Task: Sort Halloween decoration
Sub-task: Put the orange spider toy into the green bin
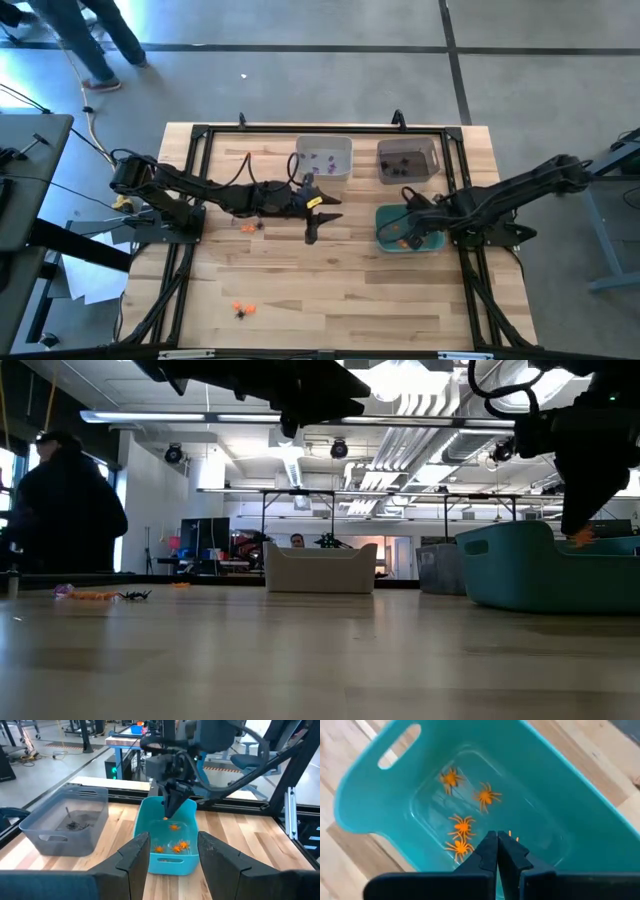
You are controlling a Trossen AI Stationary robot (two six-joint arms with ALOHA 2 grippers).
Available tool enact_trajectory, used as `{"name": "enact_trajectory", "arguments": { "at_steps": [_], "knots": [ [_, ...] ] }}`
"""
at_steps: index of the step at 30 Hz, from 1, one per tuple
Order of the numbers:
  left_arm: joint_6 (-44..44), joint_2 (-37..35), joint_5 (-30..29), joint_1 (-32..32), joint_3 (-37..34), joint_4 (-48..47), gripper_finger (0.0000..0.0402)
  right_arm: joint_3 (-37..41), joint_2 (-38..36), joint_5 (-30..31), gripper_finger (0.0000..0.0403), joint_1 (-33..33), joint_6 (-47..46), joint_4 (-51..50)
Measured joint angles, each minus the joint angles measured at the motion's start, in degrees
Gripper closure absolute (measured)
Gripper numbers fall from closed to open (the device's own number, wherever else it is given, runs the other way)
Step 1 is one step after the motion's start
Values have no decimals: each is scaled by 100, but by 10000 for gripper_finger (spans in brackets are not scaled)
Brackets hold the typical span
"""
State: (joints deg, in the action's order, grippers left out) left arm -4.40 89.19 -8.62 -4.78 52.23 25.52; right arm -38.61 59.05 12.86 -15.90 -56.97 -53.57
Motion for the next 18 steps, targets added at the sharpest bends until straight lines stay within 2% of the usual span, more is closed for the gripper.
{"name": "enact_trajectory", "arguments": {
  "at_steps": [5, 14, 18],
  "knots": [
    [0, 0, 4, -9, 0, -58, 247, 0, 409, -411, 403, 15, 26, 24],
    [-96, 0, 7, -17, 0, -232, 247, 0, 1286, -416, 402, 17, 41, 140],
    [-94, 0, 9, -17, 0, -237, 247, 2, 1440, -446, 384, 42, 42, 149]
  ]
}}
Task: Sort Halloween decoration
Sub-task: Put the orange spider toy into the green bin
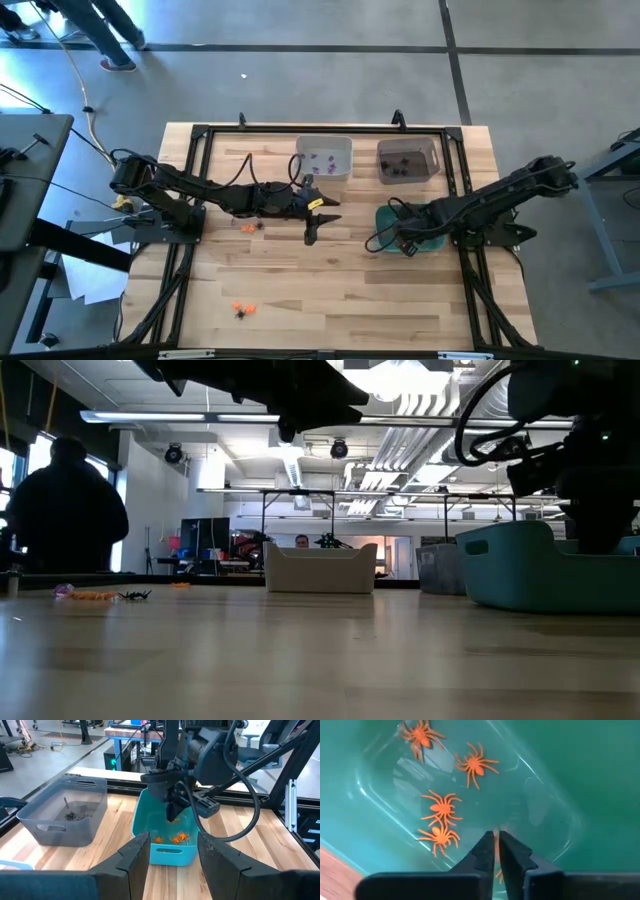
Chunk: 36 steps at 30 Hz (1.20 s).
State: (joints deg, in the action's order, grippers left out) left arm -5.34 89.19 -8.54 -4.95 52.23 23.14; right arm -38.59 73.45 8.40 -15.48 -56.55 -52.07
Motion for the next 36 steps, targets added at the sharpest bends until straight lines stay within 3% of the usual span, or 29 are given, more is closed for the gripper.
{"name": "enact_trajectory", "arguments": {
  "at_steps": [9, 12, 15, 20, 25, 30, 33, 36],
  "knots": [
    [0, 0, 0, 4, 0, -42, 247, -50, 6, -262, 277, 257, 44, -269],
    [15, -9, -69, 7, 0, -228, 247, -373, 7, -563, 263, 360, 49, -691],
    [94, -195, -389, 7, 0, -748, 247, -921, 7, -488, 265, 360, 278, -1134],
    [1, -713, -944, 7, 0, -1951, 247, -2330, 5, 66, 282, 360, 853, -1518],
    [-329, -1271, -1819, 2, 2, -3582, 247, -3393, -4, 1057, 300, 360, 1537, -1026],
    [-1801, -1510, -3303, 64, 2, -6101, 248, -3373, 13, 1524, 306, 553, 2530, -87],
    [-2816, -1487, -3663, 89, 0, -7320, 248, -3143, 131, 1552, 306, 742, 3134, 409],
    [-3260, -1353, -4048, 154, 0, -8012, 248, -2994, 308, 1554, 306, 911, 3665, 755]
  ]
}}
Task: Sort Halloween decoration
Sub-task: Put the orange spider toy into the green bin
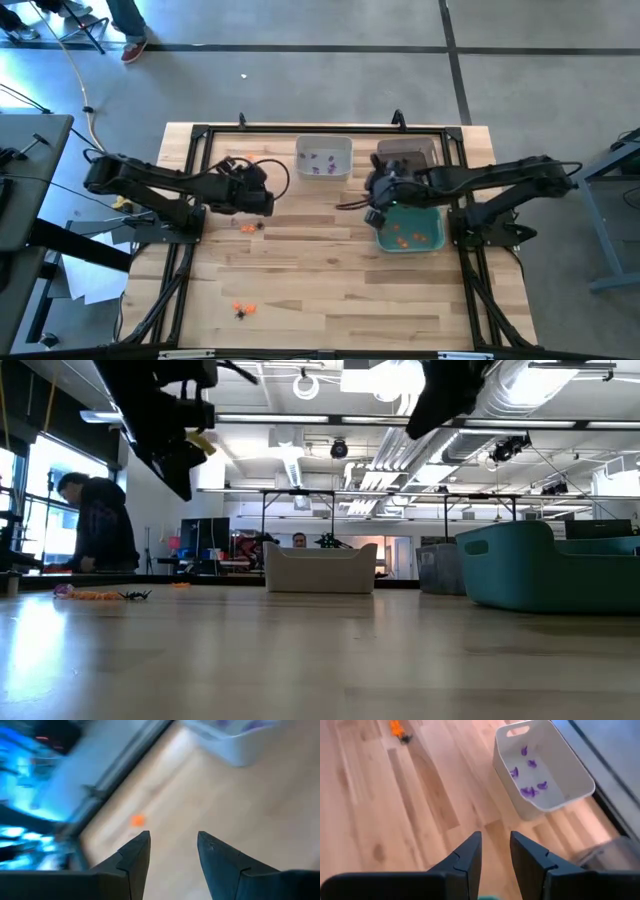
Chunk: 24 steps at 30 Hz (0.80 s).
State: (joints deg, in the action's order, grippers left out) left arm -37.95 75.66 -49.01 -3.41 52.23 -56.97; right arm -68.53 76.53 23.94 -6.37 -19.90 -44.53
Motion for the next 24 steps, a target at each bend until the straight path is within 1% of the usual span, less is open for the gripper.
{"name": "enact_trajectory", "arguments": {
  "at_steps": [4, 6, 7, 9, 10, 12, 13, 15, 17, 19, 21, 24],
  "knots": [
    [214, 107, -481, 353, 0, -69, 248, 4, 272, -20, 306, 144, 432, 212],
    [463, 146, -548, 689, 0, 105, 248, 4, 367, -47, 306, 162, 549, 263],
    [604, 175, -484, 914, -7, 230, 248, 4, 410, -53, 306, 161, 588, 259],
    [927, 166, -91, 1407, -137, 644, 248, 4, 471, -64, 306, 157, 603, 243],
    [1134, 162, 293, 1682, -247, 993, 248, 4, 485, -88, 306, 157, 604, 231],
    [1655, 177, 1301, 2272, -509, 1609, 248, 4, 488, -191, 306, 157, 607, 240],
    [1816, 177, 1611, 2542, -630, 1796, 248, 4, 488, -267, 306, 157, 631, 240],
    [1892, 176, 1687, 3005, -797, 2132, 248, 4, 490, -323, 306, 157, 649, 237],
    [1871, 173, 1614, 3428, -857, 2049, 248, 4, 488, -343, 306, 157, 664, 237],
    [1872, 173, 1677, 3826, -859, 1984, 248, 4, 488, -384, 306, 157, 758, 237],
    [1881, 171, 2050, 4211, -857, 2016, 248, 4, 488, -425, 306, 164, 876, 240],
    [2114, 204, 2903, 4711, -859, 2175, 248, 4, 488, -455, 306, 212, 988, 266]
  ]
}}
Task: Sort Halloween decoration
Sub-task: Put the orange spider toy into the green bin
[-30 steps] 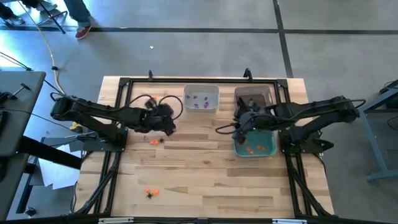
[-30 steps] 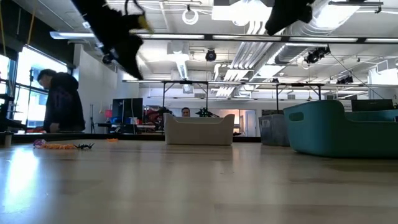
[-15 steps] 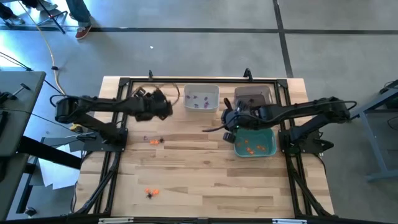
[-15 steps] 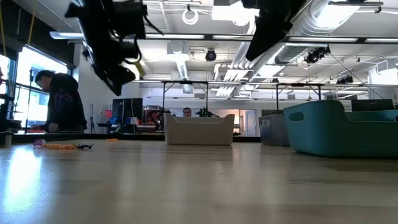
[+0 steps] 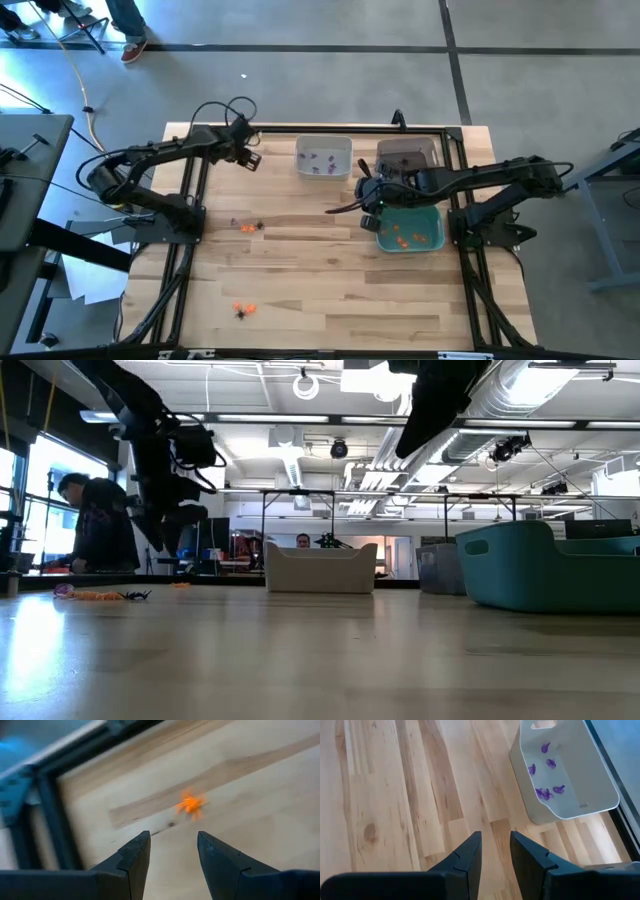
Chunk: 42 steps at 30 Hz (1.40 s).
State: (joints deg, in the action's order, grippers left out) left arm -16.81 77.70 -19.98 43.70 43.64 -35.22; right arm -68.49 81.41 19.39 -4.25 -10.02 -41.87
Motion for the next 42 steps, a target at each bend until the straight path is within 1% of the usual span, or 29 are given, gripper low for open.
{"name": "enact_trajectory", "arguments": {
  "at_steps": [3, 7, 8, 13, 15, 17, 24, 27, 29, 32, 33, 36, 39, 42],
  "knots": [
    [210, 108, 617, 328, 0, 273, 248, 0, 1, -58, 306, 69, 1, 12],
    [265, 499, 1246, 544, 4, 645, 248, 0, 2, -75, 306, 130, 2, 50],
    [331, 620, 1324, 574, 4, 738, 248, 0, 0, -82, 306, 138, 2, 72],
    [395, 1402, 1373, 665, 9, 1076, 248, 0, 0, -133, 306, 138, -9, 180],
    [412, 1626, 1218, 620, 187, 986, 248, 0, 1, -264, 306, 138, -28, 216],
    [398, 1794, 1072, 556, 328, 864, 248, 0, 0, -419, 306, 138, -38, 283],
    [344, 2017, 1165, 612, 637, 591, 252, 0, 0, -506, 306, 122, -44, 383],
    [255, 2017, 1199, 684, 645, 537, 281, 0, 0, -510, 306, 122, -44, 385],
    [252, 2018, 1190, 733, 641, 520, 316, 0, 0, -516, 306, 122, -44, 387],
    [213, 2013, 1048, 726, 638, 526, 380, 0, 0, -532, 306, 122, -45, 389],
    [217, 2013, 1033, 728, 638, 529, 390, 0, 0, -532, 306, 122, -61, 387],
    [409, 1999, 1034, 716, 635, 539, 392, 0, 0, -532, 306, 122, -286, 378],
    [559, 1888, 1043, 636, 614, 491, 399, 0, 0, -531, 306, 110, -300, 352],
    [646, 1538, 1097, 464, 601, 369, 401, 0, -11, -531, 309, 92, -179, 353]
  ]
}}
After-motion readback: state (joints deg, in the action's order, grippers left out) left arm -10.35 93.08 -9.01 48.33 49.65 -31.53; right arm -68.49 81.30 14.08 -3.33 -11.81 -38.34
